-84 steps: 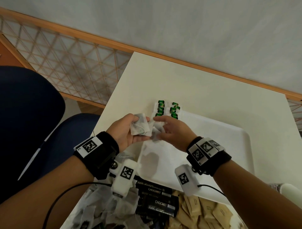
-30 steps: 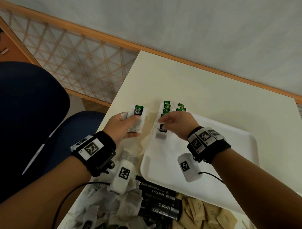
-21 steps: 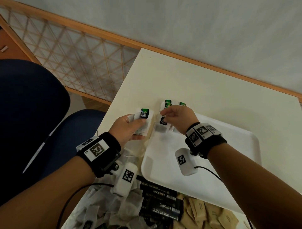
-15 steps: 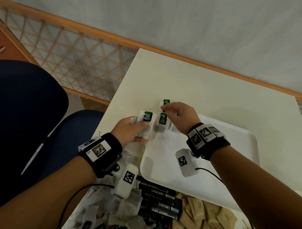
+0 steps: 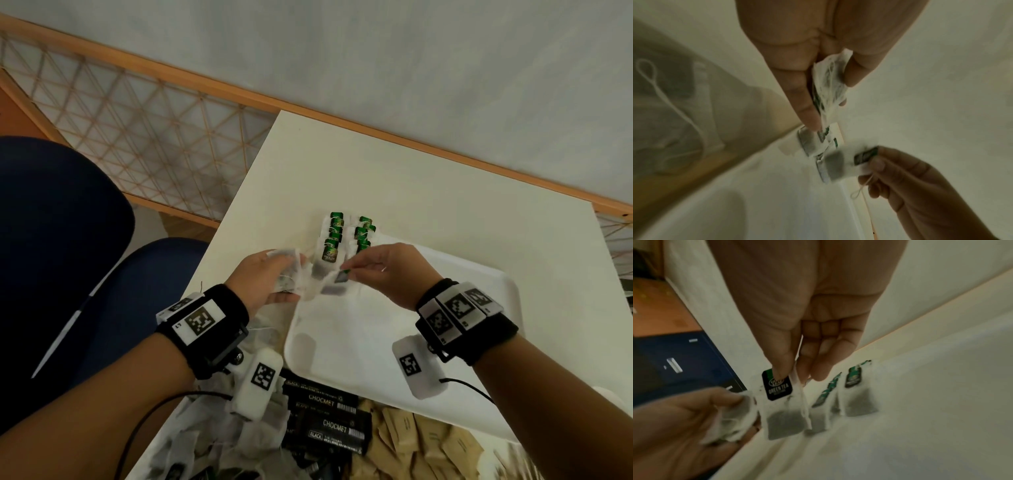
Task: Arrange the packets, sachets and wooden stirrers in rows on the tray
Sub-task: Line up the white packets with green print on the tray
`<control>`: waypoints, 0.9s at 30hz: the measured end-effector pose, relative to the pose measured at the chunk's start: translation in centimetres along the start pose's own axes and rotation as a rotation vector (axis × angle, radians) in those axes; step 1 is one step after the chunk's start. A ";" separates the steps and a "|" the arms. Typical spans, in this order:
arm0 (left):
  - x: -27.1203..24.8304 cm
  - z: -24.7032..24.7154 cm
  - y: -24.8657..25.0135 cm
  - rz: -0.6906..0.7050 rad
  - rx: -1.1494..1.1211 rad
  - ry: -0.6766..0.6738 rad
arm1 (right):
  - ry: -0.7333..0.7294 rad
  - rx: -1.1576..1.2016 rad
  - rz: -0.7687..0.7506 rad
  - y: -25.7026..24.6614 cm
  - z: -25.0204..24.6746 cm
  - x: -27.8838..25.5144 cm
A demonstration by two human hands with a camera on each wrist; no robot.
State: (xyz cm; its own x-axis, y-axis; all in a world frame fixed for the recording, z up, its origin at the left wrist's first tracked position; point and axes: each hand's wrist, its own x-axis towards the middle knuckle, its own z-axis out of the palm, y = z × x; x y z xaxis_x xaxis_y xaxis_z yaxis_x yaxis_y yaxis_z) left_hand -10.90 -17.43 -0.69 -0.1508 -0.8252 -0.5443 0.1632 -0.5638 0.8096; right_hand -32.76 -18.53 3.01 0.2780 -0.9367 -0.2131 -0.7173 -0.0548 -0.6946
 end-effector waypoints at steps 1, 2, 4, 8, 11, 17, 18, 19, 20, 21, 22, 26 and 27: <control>0.0 -0.1 0.1 -0.010 -0.019 0.008 | 0.015 -0.045 0.013 0.5 -0.1 -0.1; 0.0 -0.2 0.2 -0.015 -0.028 0.010 | 0.039 -0.065 0.035 1.0 -0.1 -0.2; -0.1 -0.3 0.4 -0.017 -0.021 0.002 | 0.073 -0.065 0.090 2.0 -0.2 -0.2; 0.1 -0.2 0.3 -0.016 0.006 -0.030 | 0.071 -0.087 0.159 3.1 -0.2 0.3; 0.1 0.0 0.2 0.001 0.031 -0.059 | 0.086 -0.129 0.181 3.5 -0.5 1.1; 0.1 0.5 0.0 0.000 0.114 -0.122 | 0.127 -0.131 0.207 4.0 -0.6 2.3; 0.1 0.6 0.0 -0.013 0.114 -0.124 | 0.127 -0.125 0.210 4.0 -0.6 2.4; 0.1 0.7 0.1 -0.026 0.119 -0.118 | 0.124 -0.122 0.212 4.0 -0.6 2.4; 0.1 0.8 0.1 -0.038 0.125 -0.115 | 0.122 -0.119 0.214 4.0 -0.5 2.4; 0.2 0.9 0.1 -0.048 0.136 -0.115 | 0.125 -0.113 0.213 3.9 -0.5 2.4; 0.1 1.0 0.2 -0.056 0.141 -0.122 | 0.136 -0.104 0.208 3.8 -0.5 2.3; -0.1 1.5 0.3 -0.104 0.077 -0.129 | 0.233 -0.053 0.055 2.2 0.0 1.5; -0.1 1.6 0.3 -0.108 0.059 -0.110 | 0.224 -0.007 0.004 1.4 0.3 1.2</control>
State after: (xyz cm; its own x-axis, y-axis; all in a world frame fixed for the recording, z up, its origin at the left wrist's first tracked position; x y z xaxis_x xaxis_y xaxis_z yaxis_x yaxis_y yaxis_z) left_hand -12.38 -17.45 -0.04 -0.2711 -0.7492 -0.6043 0.0828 -0.6437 0.7608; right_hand -33.22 -19.61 1.53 0.1271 -0.9902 -0.0577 -0.7224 -0.0526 -0.6894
